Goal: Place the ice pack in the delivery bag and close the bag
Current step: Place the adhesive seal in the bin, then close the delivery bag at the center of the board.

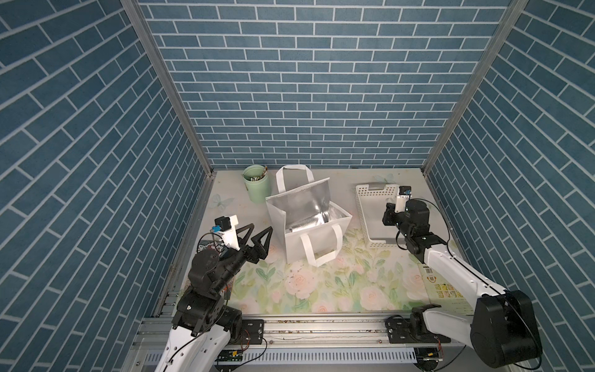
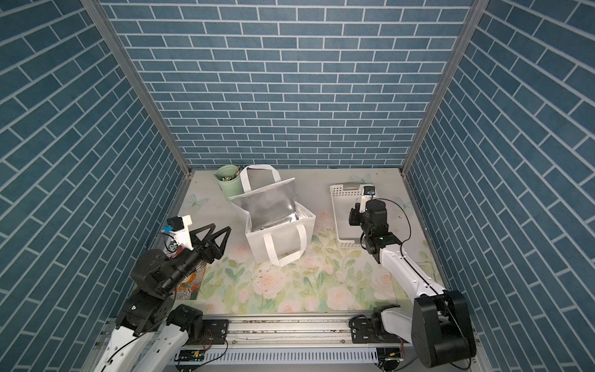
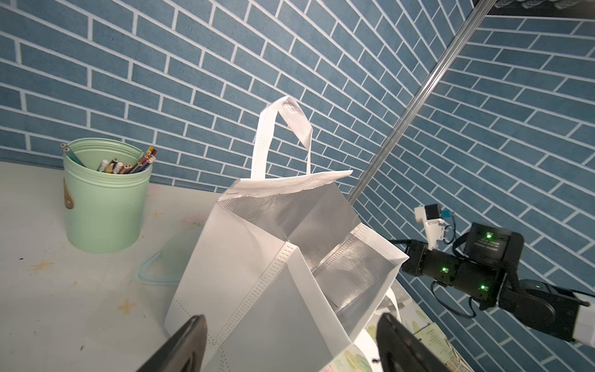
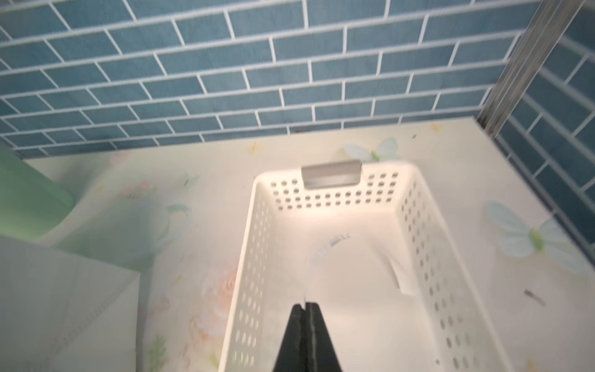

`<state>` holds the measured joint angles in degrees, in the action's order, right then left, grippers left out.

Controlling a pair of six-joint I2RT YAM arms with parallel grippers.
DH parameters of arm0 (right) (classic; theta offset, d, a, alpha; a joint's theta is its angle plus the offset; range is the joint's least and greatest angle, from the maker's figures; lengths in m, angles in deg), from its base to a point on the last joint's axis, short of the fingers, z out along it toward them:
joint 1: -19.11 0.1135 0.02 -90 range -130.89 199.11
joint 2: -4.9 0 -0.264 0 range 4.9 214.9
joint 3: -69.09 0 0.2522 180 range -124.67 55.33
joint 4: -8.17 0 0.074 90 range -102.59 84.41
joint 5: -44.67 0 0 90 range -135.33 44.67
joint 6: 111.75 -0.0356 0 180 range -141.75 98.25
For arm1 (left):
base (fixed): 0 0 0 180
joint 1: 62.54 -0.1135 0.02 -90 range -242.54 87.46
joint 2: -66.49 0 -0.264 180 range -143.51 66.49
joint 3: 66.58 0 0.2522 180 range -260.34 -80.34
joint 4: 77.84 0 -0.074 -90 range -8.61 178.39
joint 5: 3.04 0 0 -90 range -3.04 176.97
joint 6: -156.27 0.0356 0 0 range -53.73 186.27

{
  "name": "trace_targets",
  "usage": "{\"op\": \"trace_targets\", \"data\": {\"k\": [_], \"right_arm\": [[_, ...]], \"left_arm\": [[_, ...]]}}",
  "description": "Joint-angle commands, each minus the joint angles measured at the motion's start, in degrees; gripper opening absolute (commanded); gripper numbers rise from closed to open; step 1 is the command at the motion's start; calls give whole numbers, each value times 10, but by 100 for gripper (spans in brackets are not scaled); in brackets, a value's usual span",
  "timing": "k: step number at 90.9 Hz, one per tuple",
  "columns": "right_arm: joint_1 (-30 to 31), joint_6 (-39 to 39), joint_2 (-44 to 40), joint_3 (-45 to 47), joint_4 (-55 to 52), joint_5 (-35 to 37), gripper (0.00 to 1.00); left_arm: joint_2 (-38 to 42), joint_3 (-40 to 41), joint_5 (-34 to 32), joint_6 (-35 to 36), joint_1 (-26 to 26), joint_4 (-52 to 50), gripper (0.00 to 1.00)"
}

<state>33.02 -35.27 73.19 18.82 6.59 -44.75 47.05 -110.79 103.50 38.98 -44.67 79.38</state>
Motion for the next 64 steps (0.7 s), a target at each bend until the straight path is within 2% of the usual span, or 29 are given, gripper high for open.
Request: {"op": "trace_targets", "data": {"k": [1, 6, 9, 23, 28, 40, 51, 57, 64], "right_arm": [[-2, -63, -10, 38, 33, -43, 0], [-2, -71, -16, 52, 33, -34, 0], [-2, -74, -19, 58, 31, -31, 5], [-2, -74, -52, 67, 13, -39, 41], [-2, -67, -71, 66, 5, -45, 50], [-1, -43, -143, 81, 14, -137, 68], [6, -7, -216, 108, 61, -268, 86], [15, 9, -250, 117, 85, -310, 95], [30, 18, -268, 127, 129, -359, 99]], "left_arm": [[22, 28, 14, -14, -2, 26, 86], [33, 39, 17, -18, -2, 34, 86], [37, 44, 22, -21, -2, 40, 86], [54, 59, 20, -27, -2, 53, 86], [55, 63, 16, -29, -2, 53, 86], [63, 78, 23, -44, -2, 75, 86], [80, 89, 20, -46, -2, 86, 87], [91, 92, 18, -44, -2, 86, 87], [107, 99, 19, -43, -2, 91, 88]]}}
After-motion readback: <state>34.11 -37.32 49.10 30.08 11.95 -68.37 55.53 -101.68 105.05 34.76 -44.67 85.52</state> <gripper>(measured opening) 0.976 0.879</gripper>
